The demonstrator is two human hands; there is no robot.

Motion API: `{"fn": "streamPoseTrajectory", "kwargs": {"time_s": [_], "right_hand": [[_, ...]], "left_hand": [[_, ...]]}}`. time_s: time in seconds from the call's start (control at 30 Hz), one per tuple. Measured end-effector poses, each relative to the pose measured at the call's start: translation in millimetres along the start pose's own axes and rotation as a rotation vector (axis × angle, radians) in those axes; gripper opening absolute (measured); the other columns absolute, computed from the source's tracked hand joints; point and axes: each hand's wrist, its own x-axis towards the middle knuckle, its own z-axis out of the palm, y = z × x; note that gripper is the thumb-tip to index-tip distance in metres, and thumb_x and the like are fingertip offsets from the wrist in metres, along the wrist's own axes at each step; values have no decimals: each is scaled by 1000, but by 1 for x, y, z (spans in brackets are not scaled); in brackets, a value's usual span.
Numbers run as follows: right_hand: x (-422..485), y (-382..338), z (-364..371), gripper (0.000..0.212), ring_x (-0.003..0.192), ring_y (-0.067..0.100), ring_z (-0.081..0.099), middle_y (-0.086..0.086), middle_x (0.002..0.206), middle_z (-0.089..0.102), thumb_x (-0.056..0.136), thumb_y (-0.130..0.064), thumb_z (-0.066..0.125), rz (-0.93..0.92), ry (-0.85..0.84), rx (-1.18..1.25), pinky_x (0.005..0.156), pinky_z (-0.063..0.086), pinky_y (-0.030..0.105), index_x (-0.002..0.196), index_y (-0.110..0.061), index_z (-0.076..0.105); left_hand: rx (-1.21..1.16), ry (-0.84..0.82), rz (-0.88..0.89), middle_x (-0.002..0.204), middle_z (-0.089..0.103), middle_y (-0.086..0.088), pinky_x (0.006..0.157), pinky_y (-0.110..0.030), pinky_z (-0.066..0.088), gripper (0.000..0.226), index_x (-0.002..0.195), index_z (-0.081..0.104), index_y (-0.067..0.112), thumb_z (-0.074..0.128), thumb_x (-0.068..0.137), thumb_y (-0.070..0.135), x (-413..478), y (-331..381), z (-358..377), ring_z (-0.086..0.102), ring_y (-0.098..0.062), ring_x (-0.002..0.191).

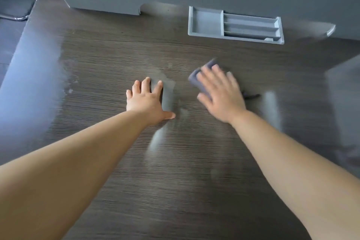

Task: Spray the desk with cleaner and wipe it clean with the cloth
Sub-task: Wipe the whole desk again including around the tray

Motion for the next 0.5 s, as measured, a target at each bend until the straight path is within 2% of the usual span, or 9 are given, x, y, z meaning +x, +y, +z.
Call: {"fn": "streamPoseTrajectory", "kwargs": {"time_s": [0.1, 0.13, 0.17, 0.23, 0.33, 0.37, 0.4, 0.43, 0.5], "right_hand": [[35, 4, -6, 61, 147, 22, 0, -3, 160, 4, 98, -50, 23, 641, 14, 59, 117, 3, 52, 152, -24, 13], [48, -8, -7, 63, 147, 22, -4, -1, 161, 0, 98, -50, 23, 766, 20, 81, 116, 1, 53, 153, -23, 9], [56, -26, -8, 65, 147, 23, -6, 1, 161, -2, 98, -51, 23, 800, 16, 100, 115, -1, 54, 153, -21, 8], [56, -62, -6, 66, 146, 24, -7, 2, 160, -3, 97, -52, 23, 593, -12, 82, 116, -2, 54, 152, -20, 6], [22, -76, -4, 65, 147, 22, 3, 0, 160, 8, 95, -53, 26, -18, -80, 38, 117, 6, 51, 152, -23, 16], [14, -62, -5, 64, 146, 22, 10, -1, 159, 16, 94, -53, 26, -145, -79, 22, 116, 11, 51, 150, -23, 24], [9, -43, -3, 64, 145, 23, 16, -1, 157, 21, 92, -53, 25, -174, -63, 5, 116, 15, 51, 148, -24, 29], [8, -22, -3, 63, 145, 23, 17, -2, 157, 22, 92, -53, 25, -94, -35, -10, 115, 16, 52, 148, -24, 30], [8, 6, -5, 60, 146, 21, 8, -4, 159, 13, 96, -50, 25, 332, -3, 32, 116, 10, 51, 150, -25, 22]], "left_hand": [[27, -27, -8, 157, -5, -4, 116, -50, 7, 108, 149, 1, 30, 62, 69, 70, 2, 3, -2, -7, -33, 143], [33, -33, -11, 156, -5, -5, 116, -51, 8, 108, 149, 1, 30, 62, 70, 70, 3, 4, -4, -6, -34, 143], [37, -43, -13, 156, -5, -5, 115, -51, 8, 108, 149, 1, 30, 62, 70, 69, 4, 4, -5, -6, -34, 142], [41, -51, -18, 156, -4, -6, 115, -53, 10, 108, 149, 2, 29, 63, 69, 68, 4, 5, -5, -4, -34, 142], [45, -43, -15, 155, -1, -7, 114, -53, 12, 108, 149, 3, 29, 63, 69, 68, 6, 5, -5, -1, -34, 141], [40, -39, -13, 155, -1, -7, 114, -53, 11, 108, 149, 3, 29, 64, 68, 68, 6, 4, -5, -1, -34, 141], [33, -36, -11, 155, -1, -6, 114, -53, 11, 108, 149, 3, 29, 64, 68, 68, 5, 4, -5, -2, -34, 141], [28, -34, -9, 155, -2, -6, 114, -54, 10, 109, 149, 3, 29, 64, 68, 68, 4, 4, -4, -2, -34, 142], [19, -24, 5, 155, -1, -7, 115, -53, 10, 109, 149, 4, 28, 65, 68, 67, 3, 4, -3, -2, -35, 142]]}}
